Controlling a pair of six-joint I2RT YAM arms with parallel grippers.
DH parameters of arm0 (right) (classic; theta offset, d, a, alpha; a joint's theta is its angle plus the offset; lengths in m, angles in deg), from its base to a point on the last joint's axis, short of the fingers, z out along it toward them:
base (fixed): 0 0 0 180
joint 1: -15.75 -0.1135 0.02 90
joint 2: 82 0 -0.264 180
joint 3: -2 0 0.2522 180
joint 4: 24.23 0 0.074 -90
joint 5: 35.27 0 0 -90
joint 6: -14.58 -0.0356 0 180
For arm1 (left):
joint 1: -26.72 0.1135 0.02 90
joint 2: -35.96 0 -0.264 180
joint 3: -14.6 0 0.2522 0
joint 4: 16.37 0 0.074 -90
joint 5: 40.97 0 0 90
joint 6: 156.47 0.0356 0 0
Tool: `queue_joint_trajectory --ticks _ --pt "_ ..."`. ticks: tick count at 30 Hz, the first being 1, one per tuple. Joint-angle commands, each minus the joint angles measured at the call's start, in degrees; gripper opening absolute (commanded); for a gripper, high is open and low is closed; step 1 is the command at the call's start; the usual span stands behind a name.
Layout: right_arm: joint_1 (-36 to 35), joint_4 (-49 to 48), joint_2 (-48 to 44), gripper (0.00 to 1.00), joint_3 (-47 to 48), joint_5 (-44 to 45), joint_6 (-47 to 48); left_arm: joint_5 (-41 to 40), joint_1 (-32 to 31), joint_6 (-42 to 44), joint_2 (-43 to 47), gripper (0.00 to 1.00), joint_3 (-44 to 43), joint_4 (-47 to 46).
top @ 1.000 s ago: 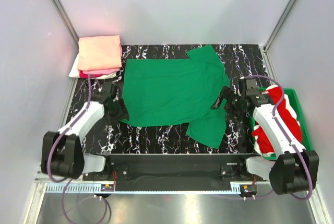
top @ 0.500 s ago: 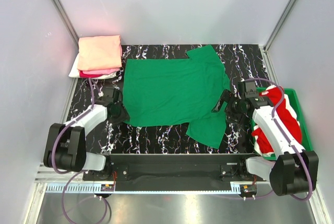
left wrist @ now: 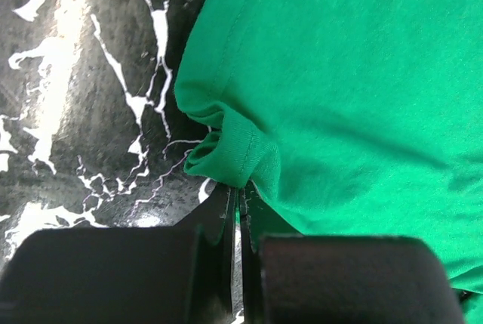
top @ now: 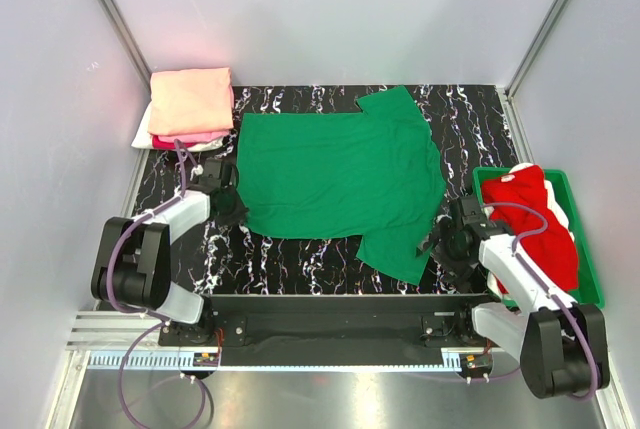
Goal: Fold and stack the t-shirts
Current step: Fold the tshirt
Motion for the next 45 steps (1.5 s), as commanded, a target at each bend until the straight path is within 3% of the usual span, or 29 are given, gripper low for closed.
queue_joint_trajectory --ticks 1,11,14,19,20,22,23,25,26,29,30,33,45 --pt "-1.3 -1.21 -2.33 0.88 0.36 2.37 -2.42 1.81 0.27 0.91 -0.57 0.0 -2.63 -0.1" --pt "-9.83 -1.91 8.56 0.66 5.28 2.63 -1.72 3.66 0.27 0.29 0.75 0.0 -1.93 -0.27" --pt "-10.18 -2.7 7.69 0.51 4.93 2.81 -2.59 3.66 0.27 0.56 1.8 0.0 -1.49 0.08" --pt "-11.24 -2.35 12.16 0.38 7.04 2.02 -1.37 3.31 0.53 0.56 3.47 0.0 -0.61 0.43" --pt "-11.32 -2.52 12.6 0.28 7.56 1.84 -0.67 3.57 0.62 0.65 3.48 0.0 -0.61 0.43" --pt "-11.32 -2.44 13.49 0.2 7.92 2.01 -0.22 3.75 0.62 1.0 3.74 0.0 -0.61 0.87" --pt "-11.24 -2.7 13.57 0.1 8.18 1.84 -0.13 3.66 0.62 1.17 3.91 0.0 -0.52 1.05" --pt "-11.24 -2.88 14.27 0.0 8.27 1.49 1.09 3.75 0.71 1.52 4.7 0.0 -0.26 1.48" --pt "-11.32 -2.79 14.45 0.01 8.62 1.23 1.45 3.75 0.71 1.7 4.88 0.0 -0.08 1.66" --pt "-12.2 0.89 14.72 0.17 10.63 0.96 3.12 4.19 0.71 2.49 6.02 0.0 0.01 2.89" --pt "-13.77 1.95 13.06 0.38 11.08 1.48 2.51 4.1 0.71 2.67 6.46 0.0 0.44 2.98" --pt "-14.66 3.71 10.59 0.64 11.26 0.44 1.19 4.1 0.71 2.49 8.3 0.0 1.41 2.98" --pt "-17.12 -0.59 21.73 0.68 11.87 -1.68 -0.22 6.74 1.77 2.75 8.84 0.0 2.03 1.49"
